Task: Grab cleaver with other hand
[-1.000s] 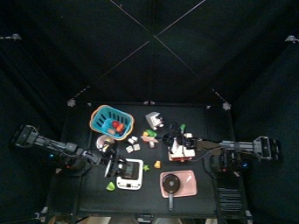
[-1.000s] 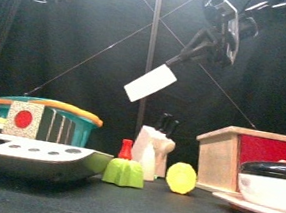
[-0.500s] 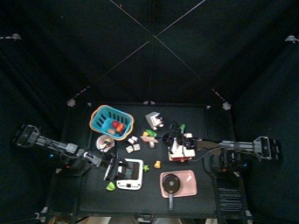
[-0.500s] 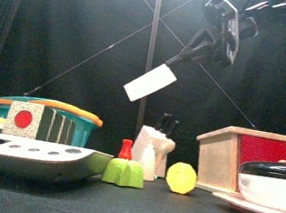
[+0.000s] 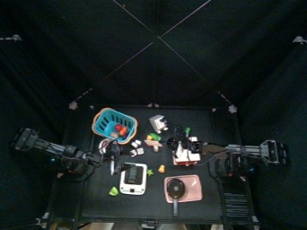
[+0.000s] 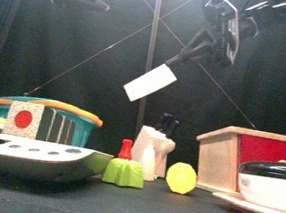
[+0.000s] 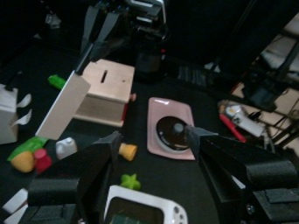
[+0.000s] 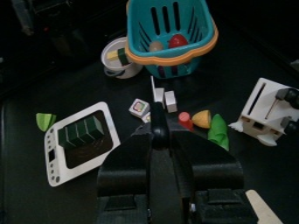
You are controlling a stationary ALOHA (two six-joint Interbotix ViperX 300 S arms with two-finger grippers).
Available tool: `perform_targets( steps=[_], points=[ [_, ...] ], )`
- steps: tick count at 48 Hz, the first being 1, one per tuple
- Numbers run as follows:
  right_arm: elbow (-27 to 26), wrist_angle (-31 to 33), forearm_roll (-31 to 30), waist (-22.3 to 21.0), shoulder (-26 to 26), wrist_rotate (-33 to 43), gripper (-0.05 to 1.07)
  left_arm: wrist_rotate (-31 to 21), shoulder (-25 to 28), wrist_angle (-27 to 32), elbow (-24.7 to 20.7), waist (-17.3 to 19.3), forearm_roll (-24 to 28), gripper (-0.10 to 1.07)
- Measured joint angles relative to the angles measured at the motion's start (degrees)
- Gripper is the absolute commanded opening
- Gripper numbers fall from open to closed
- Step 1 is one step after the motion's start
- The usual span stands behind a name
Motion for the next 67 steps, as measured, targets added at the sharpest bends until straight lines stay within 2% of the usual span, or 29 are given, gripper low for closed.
perform_targets(
  steps=[2, 4, 6, 9, 12, 15, 22, 30, 37, 46, 67],
  points=[
    [0.0, -0.09, 0.0, -0.09, 0.0, 0.0, 0.4, 8.09, 0.88, 6.86, -2.64, -0.18, -6.59, 0.95],
    [0.0, -0.09, 0.0, -0.09, 0.0, 0.0, 0.4, 15.56, 1.49, 11.07, -5.01, -0.26, -11.95, 0.95],
    [0.0, -0.26, 0.0, -0.09, 0.0, 0.0, 0.4, 20.92, 1.85, 12.74, -6.68, -0.26, -15.03, 0.95],
    [0.0, -0.53, 0.0, -0.18, 0.0, 0.0, 0.4, 23.99, 1.93, 11.34, -8.09, 0.18, -16.61, 0.95],
    [0.18, -0.88, 0.09, -0.18, 0.0, 0.0, 0.4, 24.7, 1.49, 7.29, -8.26, 1.49, -15.64, 0.95],
    [0.44, -1.23, 0.09, -0.18, 0.0, 0.0, 0.4, 24.52, 0.79, 2.11, -7.03, 3.16, -12.57, 0.95],
    [0.97, -2.37, 0.09, -0.18, 0.0, 0.0, 0.4, 23.38, -2.02, -9.58, -0.79, 8.26, -6.86, 0.95],
    [1.32, -3.43, -0.18, 0.09, 0.0, -0.26, 0.4, 21.53, -6.5, -25.75, 8.17, 13.89, -6.59, 0.94],
    [1.67, -3.96, -0.26, 0.18, 0.0, -0.53, 0.4, 21.71, -9.76, -38.23, 15.03, 18.46, -9.23, 0.94],
    [2.11, -7.12, -1.58, 0.18, 0.0, -0.62, 0.4, 22.32, -9.76, -41.92, 19.86, 22.32, -10.46, 0.94],
    [2.81, -9.67, -2.55, 0.18, 0.35, -0.62, 0.4, 23.99, -9.67, -45.18, 22.59, 23.55, -8.44, 0.94]
  ],
)
